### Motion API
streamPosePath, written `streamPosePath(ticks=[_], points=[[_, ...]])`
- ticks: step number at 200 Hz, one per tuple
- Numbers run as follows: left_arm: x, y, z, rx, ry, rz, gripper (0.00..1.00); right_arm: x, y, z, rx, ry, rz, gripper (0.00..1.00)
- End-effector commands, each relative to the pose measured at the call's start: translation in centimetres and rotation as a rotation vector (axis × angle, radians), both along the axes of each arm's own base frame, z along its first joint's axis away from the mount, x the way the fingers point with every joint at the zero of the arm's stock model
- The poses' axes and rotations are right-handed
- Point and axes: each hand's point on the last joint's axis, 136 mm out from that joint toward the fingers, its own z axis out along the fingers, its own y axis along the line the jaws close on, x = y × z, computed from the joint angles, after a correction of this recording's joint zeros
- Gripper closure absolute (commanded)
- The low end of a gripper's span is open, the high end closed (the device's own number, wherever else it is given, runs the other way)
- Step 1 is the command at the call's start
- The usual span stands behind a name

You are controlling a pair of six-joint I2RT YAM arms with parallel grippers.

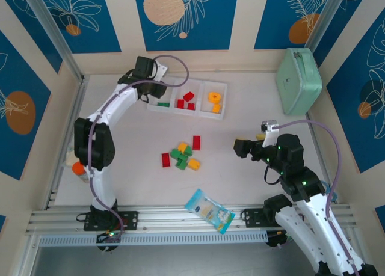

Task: Sort the legos into containers by color
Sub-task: Place the lego in the container.

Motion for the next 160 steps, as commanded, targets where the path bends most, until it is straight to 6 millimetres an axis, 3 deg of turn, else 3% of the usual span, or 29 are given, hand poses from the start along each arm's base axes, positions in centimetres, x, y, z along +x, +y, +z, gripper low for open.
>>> streamPosePath(ticks=[1, 34, 67, 80, 105, 135, 142, 160], points=[[2.7, -0.2, -2.2, -0.026, 0.039, 0.061, 0.74, 0.2, -0.1, 0.3, 0.021, -0.015, -0.014, 0.01], [5.4, -0.7, -4.4, -0.054, 0.070, 0.103, 0.73, 0.3, -0.2, 0.3, 0.019, -0.012, -0.017, 0.01], [6.1, -0.5, -5.8, -0.096, 0.090, 0.136, 0.70, 0.3, -0.2, -0.1, 0.020, 0.000, -0.017, 0.01], [5.9, -0.5, -5.9, -0.098, 0.092, 0.134, 0.63, 0.3, -0.1, 0.0, 0.024, 0.002, -0.013, 0.01], [5.2, -0.7, -5.4, -0.115, 0.085, 0.113, 0.34, 0.1, 0.4, 0.4, 0.041, 0.007, 0.014, 0.01], [4.4, 0.0, -2.6, -0.138, -0.004, 0.126, 0.16, -0.2, 0.4, 0.7, 0.054, 0.056, 0.007, 0.01], [4.1, 0.1, -2.0, -0.143, -0.023, 0.129, 0.00, -0.4, 0.4, 0.9, 0.060, 0.063, 0.012, 0.01], [3.3, 0.4, 0.3, -0.159, -0.072, 0.129, 0.01, -1.0, 0.5, 1.6, 0.077, 0.085, 0.014, 0.01]])
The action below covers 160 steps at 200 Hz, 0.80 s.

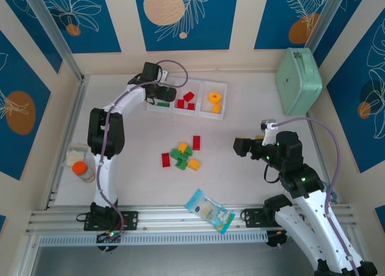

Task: Sort the legos into containers by color
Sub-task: Place the lego in the container, then pick up the lego from the center of the table.

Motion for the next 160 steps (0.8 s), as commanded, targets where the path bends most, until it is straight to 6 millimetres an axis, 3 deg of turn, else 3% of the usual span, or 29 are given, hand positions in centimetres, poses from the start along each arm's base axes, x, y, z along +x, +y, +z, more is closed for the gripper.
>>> streamPosePath(ticks=[1, 17, 34, 54, 86, 120, 160], points=[[0.3, 0.4, 7.7, -0.061, -0.185, 0.015, 0.01, -1.0, 0.3, 2.1, 0.050, 0.013, 0.016, 0.01], [-0.8, 1.2, 9.6, -0.067, -0.210, 0.044, 0.01, -1.6, 0.2, 2.7, 0.056, 0.033, 0.014, 0.01], [-2.1, 3.8, 11.4, -0.029, -0.191, 0.186, 0.01, -2.2, 0.2, 3.5, 0.056, 0.045, 0.020, 0.01], [-4.3, 6.0, 11.9, -0.048, -0.089, 0.262, 0.01, -2.7, 0.6, 4.3, 0.052, 0.036, 0.065, 0.01], [-9.2, 6.3, 10.7, -0.136, -0.047, 0.240, 0.01, -3.1, 2.3, 5.3, 0.044, -0.012, 0.191, 0.01], [-16.7, 7.0, 7.5, -0.218, -0.003, 0.247, 0.01, -2.6, 3.6, 5.3, 0.040, 0.040, 0.267, 0.01], [-26.3, 7.9, 2.7, -0.278, 0.175, 0.311, 0.01, -0.4, 5.5, 3.8, 0.043, 0.141, 0.313, 0.01]])
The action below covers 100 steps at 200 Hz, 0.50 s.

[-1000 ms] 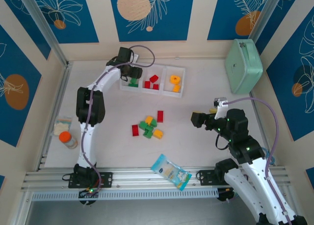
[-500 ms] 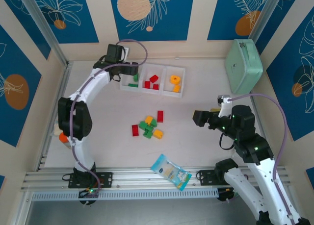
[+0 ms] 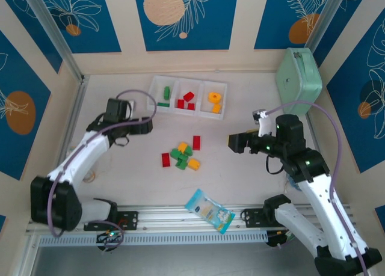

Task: Sort the legos into containers by color
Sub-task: Pick up the lego from the center of the table.

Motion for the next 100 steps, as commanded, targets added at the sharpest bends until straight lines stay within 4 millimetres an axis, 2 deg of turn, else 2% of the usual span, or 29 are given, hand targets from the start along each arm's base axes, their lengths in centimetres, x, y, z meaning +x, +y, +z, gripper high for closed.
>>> streamPosePath(ticks=[1, 19, 42, 71, 100], points=[[-4.2, -0.4, -1.2, -0.095, 0.090, 0.036, 0.00, 0.4, 1.6, 0.2, 0.018, 0.032, 0.068, 0.01], [-7.9, -0.3, -3.0, -0.080, 0.195, 0.046, 0.03, 1.5, 2.5, -0.1, 0.044, 0.068, 0.051, 0.01], [-10.8, -1.0, -4.0, -0.041, 0.246, 0.045, 0.05, 2.4, 3.3, -0.7, 0.066, 0.096, 0.019, 0.01], [-12.2, -3.7, -4.7, 0.000, 0.254, -0.025, 0.06, 2.6, 3.8, -1.8, 0.044, 0.118, -0.001, 0.01], [-12.4, -5.5, -6.5, 0.088, 0.284, -0.031, 0.05, 1.7, 3.3, -2.7, -0.007, 0.138, 0.000, 0.01]])
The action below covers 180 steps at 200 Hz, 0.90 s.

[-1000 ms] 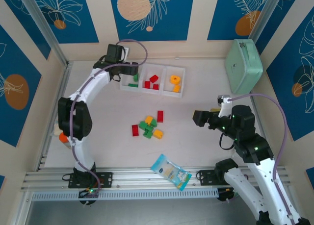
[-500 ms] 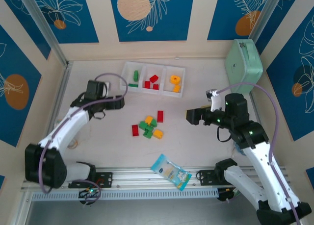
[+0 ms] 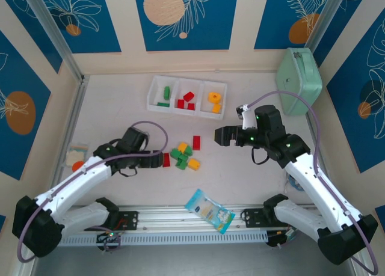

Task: Sort the legos into containers by color
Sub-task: Pick up the lego from the center of the table.

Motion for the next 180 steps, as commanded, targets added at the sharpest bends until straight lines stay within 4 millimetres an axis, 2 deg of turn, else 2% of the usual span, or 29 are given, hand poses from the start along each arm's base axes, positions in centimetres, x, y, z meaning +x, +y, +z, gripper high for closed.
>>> streamPosePath(ticks=[1, 24, 49, 81, 117, 152, 180], points=[[-0.1, 0.1, -1.6, 0.093, 0.025, 0.068, 0.05, -0.5, -0.6, -0.6, -0.032, 0.013, -0.025, 0.01], [0.5, -0.9, -2.2, 0.173, 0.010, 0.092, 0.05, -1.3, -1.2, -1.2, -0.050, 0.011, -0.027, 0.01], [1.1, -2.5, -3.0, 0.169, 0.015, 0.098, 0.10, -1.9, -1.8, -2.0, -0.062, 0.010, -0.036, 0.01], [1.5, -2.8, -4.4, 0.241, 0.067, 0.102, 0.12, -2.2, -2.3, -2.8, -0.082, 0.010, -0.042, 0.01], [2.1, -4.2, -6.1, 0.256, 0.114, 0.090, 0.16, -2.3, -2.3, -3.3, -0.097, 0.003, -0.028, 0.01], [2.9, -5.1, -6.9, 0.264, 0.124, 0.097, 0.20, -2.3, -2.5, -3.8, -0.119, -0.005, -0.021, 0.01], [3.3, -5.0, -7.8, 0.311, 0.140, 0.103, 0.23, -2.3, -2.6, -4.0, -0.126, -0.011, -0.018, 0.01]])
